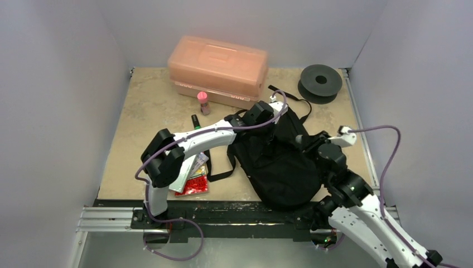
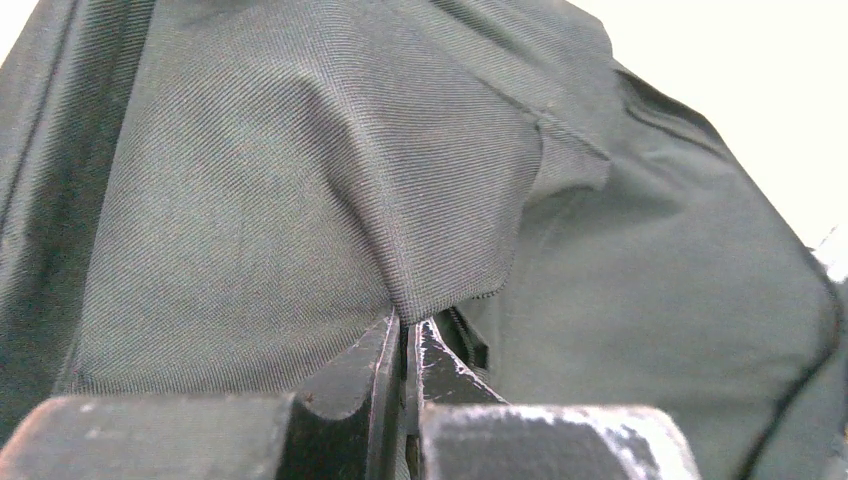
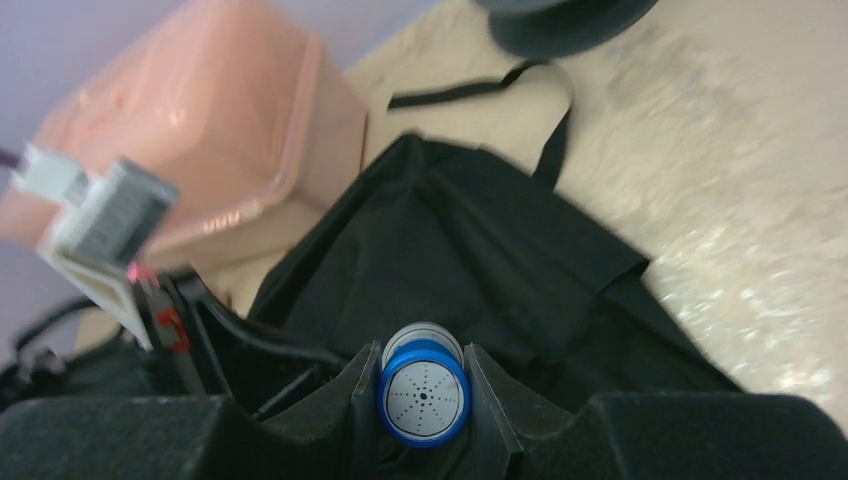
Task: Pack the student bag
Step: Place the stationery in the student bag.
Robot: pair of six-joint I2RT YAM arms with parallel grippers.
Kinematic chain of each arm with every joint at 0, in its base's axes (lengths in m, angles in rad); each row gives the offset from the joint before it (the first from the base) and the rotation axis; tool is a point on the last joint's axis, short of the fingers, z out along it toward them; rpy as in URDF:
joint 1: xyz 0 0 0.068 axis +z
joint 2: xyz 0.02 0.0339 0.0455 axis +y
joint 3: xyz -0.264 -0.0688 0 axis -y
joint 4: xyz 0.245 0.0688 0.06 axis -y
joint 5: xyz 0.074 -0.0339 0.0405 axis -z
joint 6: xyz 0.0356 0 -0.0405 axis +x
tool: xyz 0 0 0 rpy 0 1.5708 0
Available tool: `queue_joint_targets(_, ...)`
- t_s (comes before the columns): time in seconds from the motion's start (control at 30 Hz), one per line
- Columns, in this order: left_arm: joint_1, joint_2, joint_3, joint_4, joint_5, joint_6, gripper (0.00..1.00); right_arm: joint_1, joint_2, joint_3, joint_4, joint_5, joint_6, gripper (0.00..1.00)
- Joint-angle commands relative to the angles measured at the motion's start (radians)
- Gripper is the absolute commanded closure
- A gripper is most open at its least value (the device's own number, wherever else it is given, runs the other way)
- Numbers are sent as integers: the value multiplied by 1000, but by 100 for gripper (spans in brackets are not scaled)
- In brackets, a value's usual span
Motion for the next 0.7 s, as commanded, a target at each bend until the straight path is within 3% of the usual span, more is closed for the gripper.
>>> queue_joint_targets(0.0, -7, -121, 12, 86, 220, -100, 100, 4, 83, -97, 284, -282, 35, 100)
queue_joint_targets(0.17, -5, -166, 6, 76, 295, -154, 100, 3, 156, -170, 446, -327, 39, 100)
queue_joint_targets(0.67, 27, -121, 17, 144, 442, -345, 100, 2, 122, -467, 846, -481, 40, 99)
